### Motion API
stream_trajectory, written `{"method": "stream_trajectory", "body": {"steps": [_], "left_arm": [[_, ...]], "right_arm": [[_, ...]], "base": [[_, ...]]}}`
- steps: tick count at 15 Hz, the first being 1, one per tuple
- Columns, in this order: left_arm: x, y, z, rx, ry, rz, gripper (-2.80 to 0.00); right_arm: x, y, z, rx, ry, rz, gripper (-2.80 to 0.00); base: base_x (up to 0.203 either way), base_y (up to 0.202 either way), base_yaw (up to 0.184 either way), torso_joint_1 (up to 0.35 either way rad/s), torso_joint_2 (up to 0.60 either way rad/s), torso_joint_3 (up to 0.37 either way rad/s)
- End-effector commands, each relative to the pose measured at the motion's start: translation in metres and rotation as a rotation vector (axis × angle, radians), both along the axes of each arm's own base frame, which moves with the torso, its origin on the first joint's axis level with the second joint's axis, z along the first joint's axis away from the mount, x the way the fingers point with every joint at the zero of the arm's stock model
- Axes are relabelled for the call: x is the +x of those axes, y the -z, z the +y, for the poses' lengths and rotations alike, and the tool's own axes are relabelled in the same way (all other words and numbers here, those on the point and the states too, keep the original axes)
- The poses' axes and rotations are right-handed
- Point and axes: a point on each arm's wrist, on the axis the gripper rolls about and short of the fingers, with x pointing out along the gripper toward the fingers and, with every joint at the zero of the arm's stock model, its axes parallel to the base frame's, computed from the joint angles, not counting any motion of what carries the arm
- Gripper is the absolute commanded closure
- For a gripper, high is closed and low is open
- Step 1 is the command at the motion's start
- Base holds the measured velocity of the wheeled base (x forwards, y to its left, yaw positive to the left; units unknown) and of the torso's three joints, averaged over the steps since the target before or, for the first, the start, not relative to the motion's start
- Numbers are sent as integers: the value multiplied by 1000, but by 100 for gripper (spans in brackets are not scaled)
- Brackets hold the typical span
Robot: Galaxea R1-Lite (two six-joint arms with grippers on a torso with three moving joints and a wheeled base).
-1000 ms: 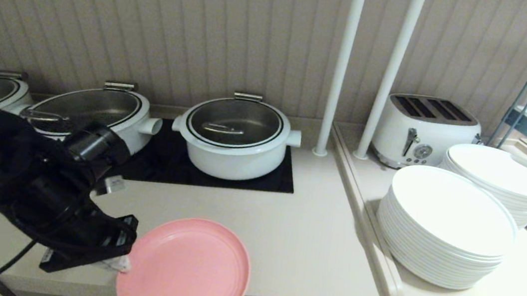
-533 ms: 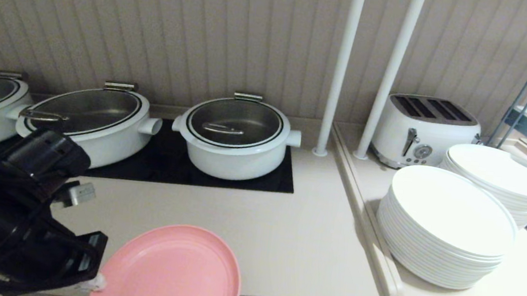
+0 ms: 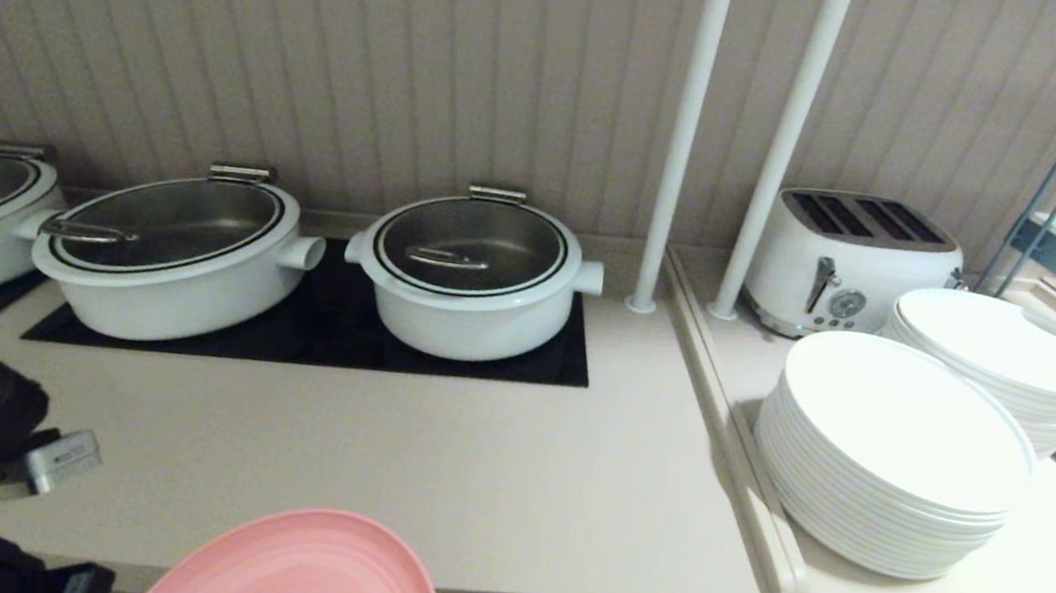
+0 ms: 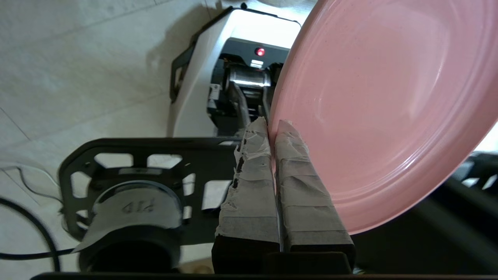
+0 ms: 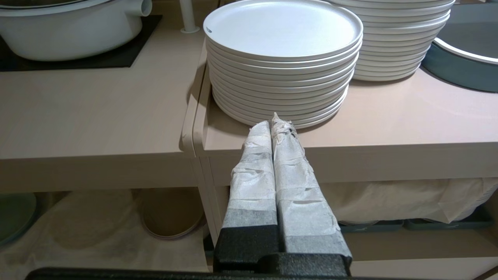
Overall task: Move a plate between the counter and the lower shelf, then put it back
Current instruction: Put the plate in the cupboard
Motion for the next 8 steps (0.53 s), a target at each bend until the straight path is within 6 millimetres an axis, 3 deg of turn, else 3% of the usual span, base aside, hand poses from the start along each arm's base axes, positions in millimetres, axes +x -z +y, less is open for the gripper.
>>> {"method": "stream_trajectory", "body": {"steps": [1,5,8], "left_arm": [[-22,1,6,-2,23,-46,0],[-42,7,12,0,50,-81,0],[-45,9,13,5,56,-82,0]], "right_arm": [[0,0,0,0,-1,-1,0],[0,0,0,0,-1,1,0],[0,0,0,0,-1,1,0]], "base": [[0,0,0,0,0,0],[0,0,0,0,0,0],[0,0,0,0,0,0]]}}
